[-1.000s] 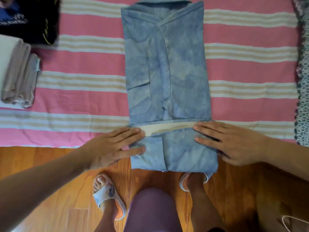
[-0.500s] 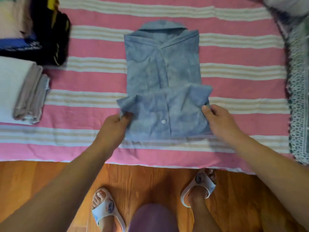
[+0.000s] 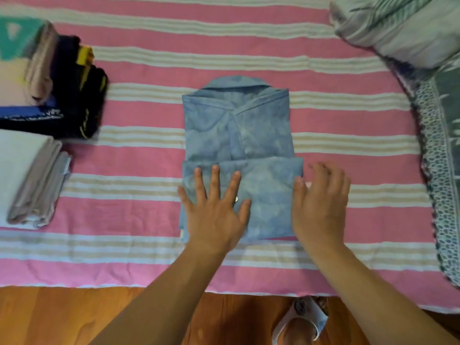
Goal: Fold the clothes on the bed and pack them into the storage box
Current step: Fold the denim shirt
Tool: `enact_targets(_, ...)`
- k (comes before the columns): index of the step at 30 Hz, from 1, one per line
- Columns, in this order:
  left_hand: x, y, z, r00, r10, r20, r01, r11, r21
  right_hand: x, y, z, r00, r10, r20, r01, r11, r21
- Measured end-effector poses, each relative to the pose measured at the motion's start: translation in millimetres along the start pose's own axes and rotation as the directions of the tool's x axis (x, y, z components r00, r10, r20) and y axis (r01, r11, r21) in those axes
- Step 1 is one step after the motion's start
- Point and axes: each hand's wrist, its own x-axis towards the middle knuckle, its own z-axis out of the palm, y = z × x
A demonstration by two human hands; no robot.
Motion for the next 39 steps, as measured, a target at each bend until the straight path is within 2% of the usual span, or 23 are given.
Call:
enact_targets(1, 1.6, 1.8, 0.6, 0.998, -0.042, 0.042, 0.042, 0.999, 0.008, -1.2, -8.5, -2.1, 0.978, -0.209, 0.025, 0.21, 0.977, -0.04)
enact_targets(2, 4.8, 3.9, 1.5, 0.995, -0.068, 0.079, 0.066, 0.998, 0.02, -1.0, -12.9, 1.5, 0.917, -0.382, 0.115, 0.391, 0.917, -0.075)
enact_targets(3, 7.7, 4.6, 2.9, 0.99, -0.084, 0.109, 0.081, 0.996, 0.033, -1.8, -10.8, 9.8, 0.847, -0.475, 0.239, 0.508, 0.856, -0.095)
enact_targets(4, 16.8, 3.7, 0.9, 0.988, -0.09, 0.126, 0.086, 0.996, 0.037, 3.7, -3.6, 22.9, 0.8, -0.485, 0.354, 0.549, 0.829, -0.105)
enact_targets(6, 35.9, -1.4, -6.3, 0.983, -0.06, 0.172, 0.065, 0.998, -0.021, 18.5, 16.6, 48.0, 0.788, -0.336, 0.516, 0.473, 0.866, -0.158)
enact_targets(8, 45.9, -10.1, -12.4, 0.971, -0.025, 0.238, 0.038, 0.998, -0.047, 29.7, 35.5, 66.4, 0.778, -0.224, 0.587, 0.409, 0.889, -0.204)
enact_targets(10, 41.2, -19.1, -17.3, 0.973, -0.075, 0.216, 0.074, 0.997, 0.013, 33.5, 38.6, 72.9, 0.756, -0.217, 0.618, 0.408, 0.894, -0.185)
enact_targets(12, 24.7, -15.4, -25.9, 0.991, -0.122, 0.056, 0.12, 0.992, 0.037, 35.5, 35.4, 70.2, 0.748, -0.233, 0.621, 0.404, 0.903, -0.147)
enact_targets(13, 16.2, -11.2, -28.7, 0.998, -0.064, -0.019, 0.064, 0.998, 0.028, 35.6, 34.5, 69.2, 0.747, -0.232, 0.623, 0.399, 0.906, -0.142)
enact_targets(14, 12.2, -7.5, -28.0, 0.999, 0.036, -0.029, -0.036, 0.999, 0.016, 38.8, 33.3, 68.8, 0.743, -0.231, 0.629, 0.397, 0.908, -0.136)
enact_targets(16, 15.6, -7.4, -16.8, 0.983, 0.184, -0.002, -0.184, 0.983, 0.028, 41.7, 32.7, 69.9, 0.733, -0.216, 0.645, 0.392, 0.909, -0.141)
enact_targets(19, 38.4, -15.4, 0.4, 0.996, 0.077, 0.04, -0.076, 0.997, -0.028, 47.1, 21.0, 64.8, 0.796, -0.201, 0.571, 0.367, 0.911, -0.19)
enact_targets(21, 41.9, -16.0, 6.4, 0.998, 0.042, 0.049, -0.041, 0.999, -0.011, 45.3, 5.0, 50.3, 0.823, -0.302, 0.481, 0.427, 0.888, -0.173)
enact_targets(22, 45.2, -14.2, 3.9, 0.998, 0.043, 0.056, -0.042, 0.999, -0.012, 44.6, 0.1, 45.3, 0.808, -0.385, 0.445, 0.487, 0.862, -0.139)
enact_targets(24, 44.1, -12.9, 5.2, 0.998, 0.047, 0.044, -0.046, 0.999, -0.027, 38.3, 6.0, 42.4, 0.737, -0.472, 0.484, 0.57, 0.819, -0.07)
enact_targets(26, 43.3, -11.6, 5.4, 0.997, 0.058, 0.046, -0.056, 0.998, -0.037, 38.1, 28.9, 49.2, 0.711, -0.442, 0.548, 0.569, 0.818, -0.079)
enact_targets(29, 47.2, -20.1, 1.6, 0.989, 0.105, 0.106, -0.095, 0.991, -0.091, 45.5, 44.4, 56.9, 0.72, -0.337, 0.607, 0.517, 0.843, -0.146)
enact_targets(31, 51.4, -31.0, -11.4, 0.966, 0.2, 0.163, -0.171, 0.97, -0.175, 48.3, 36.6, 54.5, 0.717, -0.325, 0.616, 0.513, 0.845, -0.152)
enact_targets(34, 62.9, -50.3, -49.2, 0.906, 0.292, 0.305, -0.175, 0.917, -0.359, 61.4, 25.3, 39.3, 0.697, -0.363, 0.618, 0.536, 0.836, -0.113)
enact_targets(36, 76.9, -61.4, -79.3, 0.9, 0.321, 0.295, -0.181, 0.891, -0.417, 94.3, 14.5, 25.7, 0.706, -0.408, 0.579, 0.52, 0.853, -0.034)
enact_targets(39, 116.1, -73.7, -117.7, 0.926, 0.319, 0.203, -0.227, 0.898, -0.378, 168.1, -11.3, 14.8, 0.749, -0.396, 0.532, 0.448, 0.893, 0.033)
